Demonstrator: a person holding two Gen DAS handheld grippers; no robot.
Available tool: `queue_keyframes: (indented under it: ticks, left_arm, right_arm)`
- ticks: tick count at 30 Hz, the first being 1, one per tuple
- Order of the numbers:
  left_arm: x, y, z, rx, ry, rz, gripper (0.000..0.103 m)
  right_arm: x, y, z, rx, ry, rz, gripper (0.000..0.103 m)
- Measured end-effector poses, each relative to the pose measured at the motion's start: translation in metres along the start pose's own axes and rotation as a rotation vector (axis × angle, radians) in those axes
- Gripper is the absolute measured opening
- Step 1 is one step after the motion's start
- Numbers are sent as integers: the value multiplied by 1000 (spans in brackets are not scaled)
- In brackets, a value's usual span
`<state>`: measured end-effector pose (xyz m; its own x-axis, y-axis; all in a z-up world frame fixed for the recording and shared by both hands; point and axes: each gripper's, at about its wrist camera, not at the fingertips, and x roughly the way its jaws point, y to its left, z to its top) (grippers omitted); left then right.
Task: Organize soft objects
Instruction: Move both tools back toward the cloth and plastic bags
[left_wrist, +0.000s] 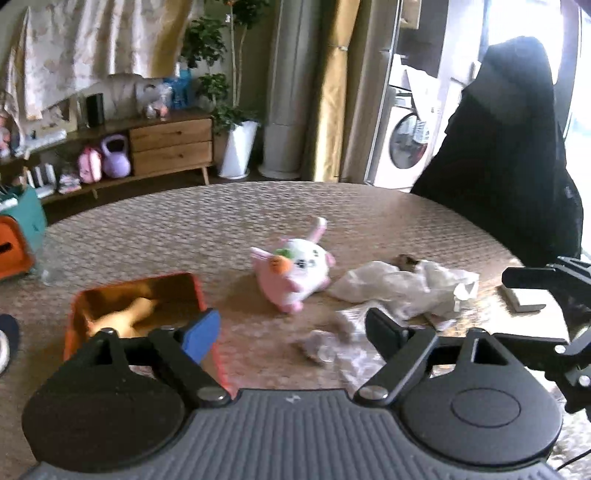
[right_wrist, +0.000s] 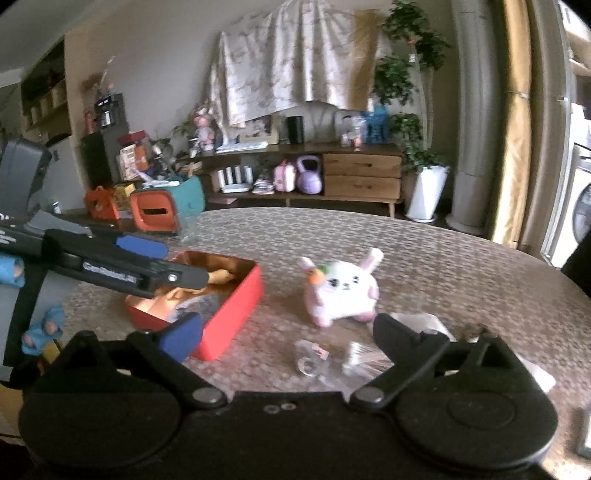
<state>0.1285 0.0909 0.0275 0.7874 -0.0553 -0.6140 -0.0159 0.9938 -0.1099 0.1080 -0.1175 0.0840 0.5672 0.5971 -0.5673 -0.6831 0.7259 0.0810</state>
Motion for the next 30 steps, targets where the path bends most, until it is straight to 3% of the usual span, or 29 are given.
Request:
queue_keyframes:
  ticks: [9, 14, 19, 25, 30]
  left_arm:
    - [15, -39, -9, 56, -38, -60, 103]
    - [31, -51, -15, 76, -32, -102, 103]
    - [53, -60, -22, 91, 0, -107, 103]
    - [87, -58, -30, 35, 63, -83, 103]
    - [108, -54, -38, 14, 63, -38, 103]
  right_arm:
    - [-26, -49, -34, 66, -5, -120, 100]
    - [-32, -73, -53, 80, 1, -183, 100]
    - [-29, -100, -64, 109, 8, -235, 100]
    - [-13, -141, -73, 176, 20, -300, 100]
    - [9, -165, -79, 192, 49, -320, 100]
